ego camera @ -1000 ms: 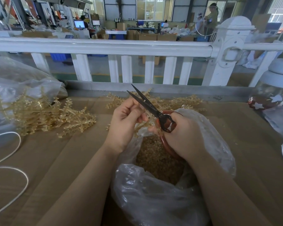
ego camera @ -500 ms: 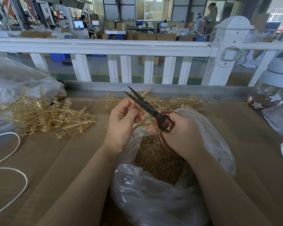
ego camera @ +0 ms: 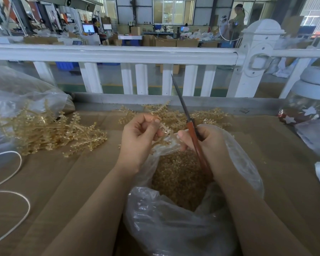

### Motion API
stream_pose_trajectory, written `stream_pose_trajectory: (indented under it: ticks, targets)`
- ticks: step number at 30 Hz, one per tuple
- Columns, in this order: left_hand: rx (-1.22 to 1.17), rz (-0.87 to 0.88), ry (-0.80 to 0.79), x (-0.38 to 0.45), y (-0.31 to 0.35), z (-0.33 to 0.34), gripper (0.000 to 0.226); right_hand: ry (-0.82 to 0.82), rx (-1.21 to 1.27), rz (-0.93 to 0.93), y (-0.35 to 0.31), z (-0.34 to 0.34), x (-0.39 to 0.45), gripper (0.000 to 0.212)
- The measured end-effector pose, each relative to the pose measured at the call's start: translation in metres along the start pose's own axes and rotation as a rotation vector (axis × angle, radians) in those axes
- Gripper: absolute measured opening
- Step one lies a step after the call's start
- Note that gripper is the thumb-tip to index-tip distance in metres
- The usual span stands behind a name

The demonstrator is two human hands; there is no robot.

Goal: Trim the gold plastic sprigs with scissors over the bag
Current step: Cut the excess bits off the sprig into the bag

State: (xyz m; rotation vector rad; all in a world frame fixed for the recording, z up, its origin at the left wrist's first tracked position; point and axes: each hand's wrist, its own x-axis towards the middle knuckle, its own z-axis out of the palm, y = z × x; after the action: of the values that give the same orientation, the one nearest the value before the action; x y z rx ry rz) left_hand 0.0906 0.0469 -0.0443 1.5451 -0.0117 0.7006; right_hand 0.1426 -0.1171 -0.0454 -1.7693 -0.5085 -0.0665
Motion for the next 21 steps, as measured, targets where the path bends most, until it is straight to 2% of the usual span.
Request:
stream_pose_trajectory:
  ticks: [5,9,12,16,19,21]
  targets:
    - [0.016,0.001,-0.053,-0.002,0.005,0.003,0.008,-0.068,0.039,-0.011,-0.005,0.0,-0.002,0.035]
    - [-0.075,0.012,-0.149,-0.007,0.01,0.01,0.007,-0.11,0.022,0.059,-0.005,0.0,-0.001,0.014]
    - [-0.166,-0.028,-0.114,-0.006,0.013,0.011,0.026,-0.076,0.033,0.072,-0.005,-0.002,0.0,0.016]
    - [0.074,-0.182,-0.059,0.0,0.01,-0.001,0.047,0.008,0.16,0.048,-0.01,-0.005,-0.002,0.006]
    - [0.194,-0.412,-0.268,0.001,0.004,-0.006,0.075,0.066,0.238,0.085,-0.011,-0.007,-0.003,0.007]
    - [0.097,-0.49,-0.418,-0.001,0.005,-0.006,0.073,0.066,0.221,0.089,-0.013,-0.007,-0.004,0.008]
